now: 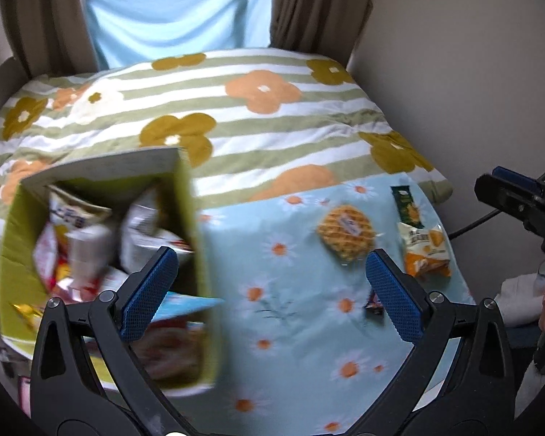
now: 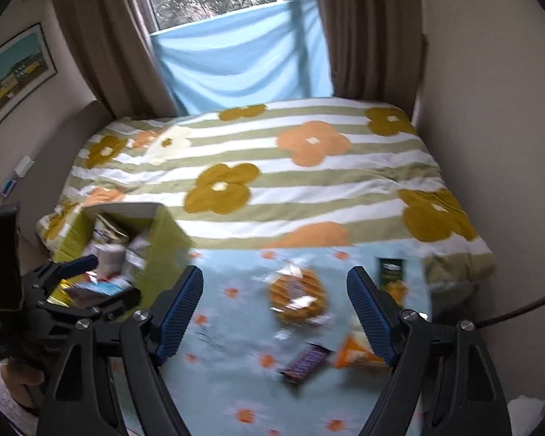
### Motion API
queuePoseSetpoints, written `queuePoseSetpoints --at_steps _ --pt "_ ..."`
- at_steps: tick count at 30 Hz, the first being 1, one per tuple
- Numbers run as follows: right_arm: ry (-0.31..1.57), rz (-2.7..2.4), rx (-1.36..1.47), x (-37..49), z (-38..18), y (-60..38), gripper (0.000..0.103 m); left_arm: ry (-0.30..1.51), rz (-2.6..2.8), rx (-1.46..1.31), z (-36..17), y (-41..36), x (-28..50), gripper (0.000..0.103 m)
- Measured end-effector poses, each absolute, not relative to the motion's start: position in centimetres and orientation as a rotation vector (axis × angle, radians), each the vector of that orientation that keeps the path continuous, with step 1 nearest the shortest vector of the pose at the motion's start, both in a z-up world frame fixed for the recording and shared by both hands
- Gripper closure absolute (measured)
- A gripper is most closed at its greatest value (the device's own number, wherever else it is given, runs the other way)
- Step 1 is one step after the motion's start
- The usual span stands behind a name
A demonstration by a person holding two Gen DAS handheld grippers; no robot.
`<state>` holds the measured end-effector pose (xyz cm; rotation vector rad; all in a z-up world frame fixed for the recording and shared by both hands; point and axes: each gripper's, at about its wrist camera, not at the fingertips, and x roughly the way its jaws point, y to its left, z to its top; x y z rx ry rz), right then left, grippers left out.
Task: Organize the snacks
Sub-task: 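Withdraw both tools from the box toward the waffle and egg-cake bag, then grasp the wrapped waffle with left tool while right tool grasps the orange egg-cake bag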
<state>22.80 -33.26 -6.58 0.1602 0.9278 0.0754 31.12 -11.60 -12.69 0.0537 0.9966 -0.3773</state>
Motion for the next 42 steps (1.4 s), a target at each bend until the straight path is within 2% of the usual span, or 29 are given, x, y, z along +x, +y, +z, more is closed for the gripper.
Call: queuePoseSetpoints --at_steps 9,21,22,24,25,42 --pt "1.042 0.032 0.172 21.6 -13.3 -40.3 0.025 1.078 -0.393 0.055 -17.5 -19.4 31.2 0.0" --pt "1.15 -0.082 0.271 21.2 -22.5 -43.3 0.025 1.236 -0.43 0.102 -26.1 -25.6 36.7 0.0" --pt "1.154 -0.095 0.278 21.2 -23.0 -43.3 0.022 1.243 -0.426 0.103 -26.6 -25.9 37.1 0.0" --pt "1.161 -0.135 0.287 21.2 -24.1 -43.4 0.004 1.257 -0.423 0.111 -27.7 -26.3 37.9 0.0" --pt "1.158 -0.142 0.291 21.3 -24.4 -43.4 0.002 1.259 -0.421 0.116 -28.1 -26.5 38.2 0.0" --pt "1.15 -0.177 0.228 22.6 -26.5 -42.3 0.001 1.287 -0.475 0.226 -31.3 -28.7 39.5 0.0"
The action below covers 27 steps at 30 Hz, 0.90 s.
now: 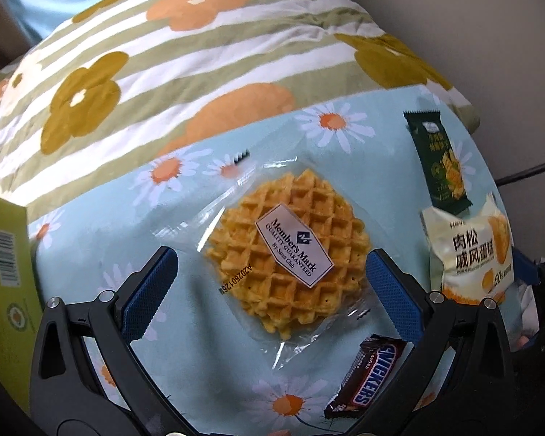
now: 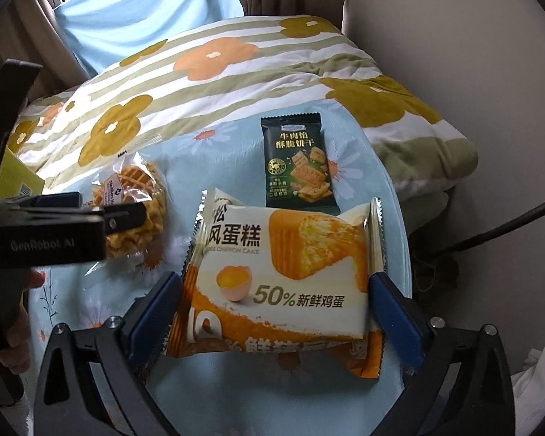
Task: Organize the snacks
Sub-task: 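Grasp the wrapped waffle with left tool while right tool grasps the orange egg-cake bag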
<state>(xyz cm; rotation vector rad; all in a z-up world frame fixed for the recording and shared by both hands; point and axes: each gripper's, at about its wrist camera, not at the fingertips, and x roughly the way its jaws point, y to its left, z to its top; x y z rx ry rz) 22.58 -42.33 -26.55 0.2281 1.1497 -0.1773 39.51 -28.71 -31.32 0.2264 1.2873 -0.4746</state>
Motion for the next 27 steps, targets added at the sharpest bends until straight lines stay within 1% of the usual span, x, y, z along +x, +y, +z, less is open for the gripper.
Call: queuePoseSetpoints --at_steps 7,12,14,17,20,27 --pt "1.142 -0.175 0.209 22.6 -26.7 -41.9 0.001 1.302 -0.5 0.256 -32.4 -29.9 39.1 0.0" --pt "1.141 -0.175 0.181 22.6 -26.9 -41.6 0.001 1.249 -0.503 0.291 -32.3 -30.5 38.7 0.001" --pt "1.141 -0.178 0.167 22.7 -26.9 -41.4 0.0 1.236 -0.531 0.279 -32.1 -30.6 38.5 0.013" --pt "1.134 -0.183 0.148 22.9 -27.1 -41.2 0.0 1.21 -0.545 0.287 -31.7 -30.5 38.3 0.021" --pt "1.125 -0.188 0.143 22.8 -27.1 -41.0 0.0 1.194 -0.567 0.285 -31.4 -30.2 38.2 0.027" --pt "1.108 -0.203 0.089 22.7 -27.2 -40.2 0.0 1.157 -0.584 0.295 -30.8 -29.8 37.7 0.034"
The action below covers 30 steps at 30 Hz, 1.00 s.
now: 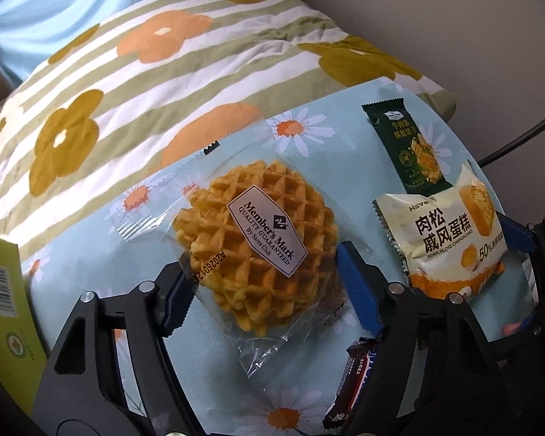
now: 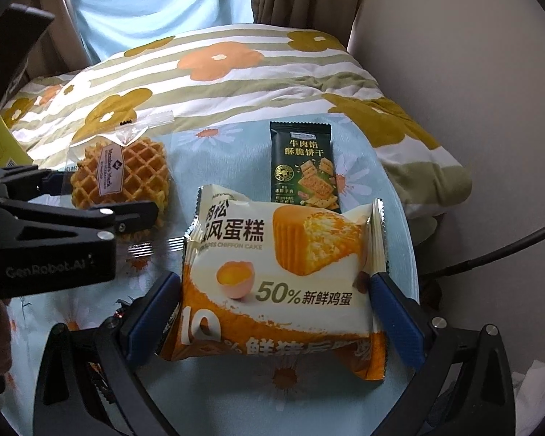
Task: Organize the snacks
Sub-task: 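Grasp the wrapped waffle with left tool while right tool grasps the orange egg-cake bag, then carry the waffle into the box with left tool while right tool drops the egg-cake bag in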
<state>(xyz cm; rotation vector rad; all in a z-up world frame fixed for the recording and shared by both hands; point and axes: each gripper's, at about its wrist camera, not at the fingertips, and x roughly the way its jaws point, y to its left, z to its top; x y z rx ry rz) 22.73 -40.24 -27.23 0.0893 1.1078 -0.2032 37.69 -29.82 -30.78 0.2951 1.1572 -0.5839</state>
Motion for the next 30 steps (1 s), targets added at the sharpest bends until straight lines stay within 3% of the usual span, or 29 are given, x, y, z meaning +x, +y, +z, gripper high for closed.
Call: queuePoseSetpoints --at_steps 7,12,15,18,20,30 --pt "1.082 -0.209 0.057 22.2 -27.3 -40.1 0.004 1.148 -0.573 0.239 -30.1 -28.1 37.8 0.043" --pt "1.056 -0.208 0.034 21.4 -26.9 -40.0 0.021 1.139 -0.575 0.22 -29.7 -27.6 37.6 0.047" --pt "1.042 -0.204 0.033 21.2 -26.4 -40.1 0.025 1.133 -0.583 0.2 -29.4 -27.4 37.5 0.048" --pt "1.031 -0.189 0.065 21.0 -26.1 -40.2 0.026 1.127 -0.589 0.182 -29.0 -27.2 37.3 0.05" --pt "1.02 -0.188 0.067 20.8 -25.8 -40.1 0.026 1.121 -0.591 0.173 -28.7 -27.1 37.2 0.058" --pt "0.978 -0.173 0.081 20.1 -24.1 -40.2 0.026 1.106 -0.607 0.07 -27.0 -26.1 36.7 0.062"
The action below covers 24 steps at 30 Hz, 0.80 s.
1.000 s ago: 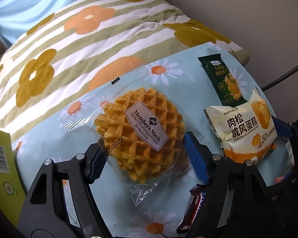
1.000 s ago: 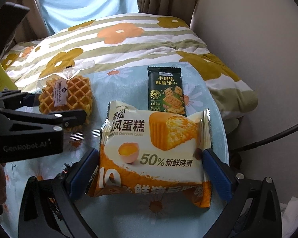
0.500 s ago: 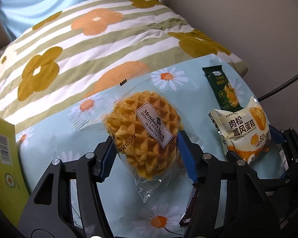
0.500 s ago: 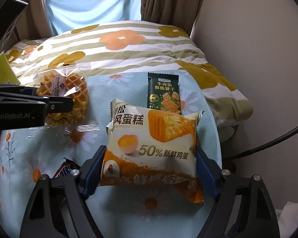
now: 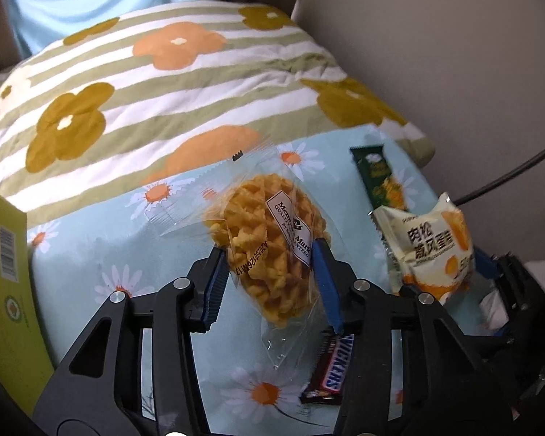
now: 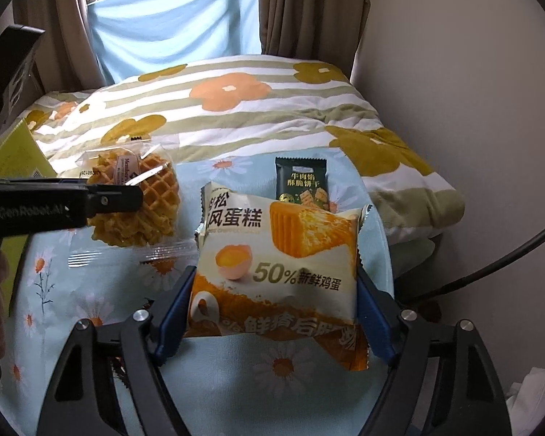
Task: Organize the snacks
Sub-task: 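Carry the waffle into the box with left tool while right tool drops the egg-cake bag in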
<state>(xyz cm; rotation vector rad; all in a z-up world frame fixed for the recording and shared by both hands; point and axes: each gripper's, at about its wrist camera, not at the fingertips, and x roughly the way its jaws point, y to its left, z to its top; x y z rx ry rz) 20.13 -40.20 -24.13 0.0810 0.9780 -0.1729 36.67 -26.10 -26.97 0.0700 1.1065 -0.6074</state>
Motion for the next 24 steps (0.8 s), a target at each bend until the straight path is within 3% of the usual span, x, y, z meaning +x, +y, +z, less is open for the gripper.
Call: queuePoseSetpoints --at_steps 8,24 --pt "0.938 -0.149 0.097 19.6 -21.7 -40.5 0.026 1.047 -0.594 0.037 -23.5 -25.3 35.5 0.062" --pt "0.798 0.13 0.009 22.2 -9.4 -35.1 0.026 0.811 -0.392 -0.117 -10.1 -15.5 32.1 0.062"
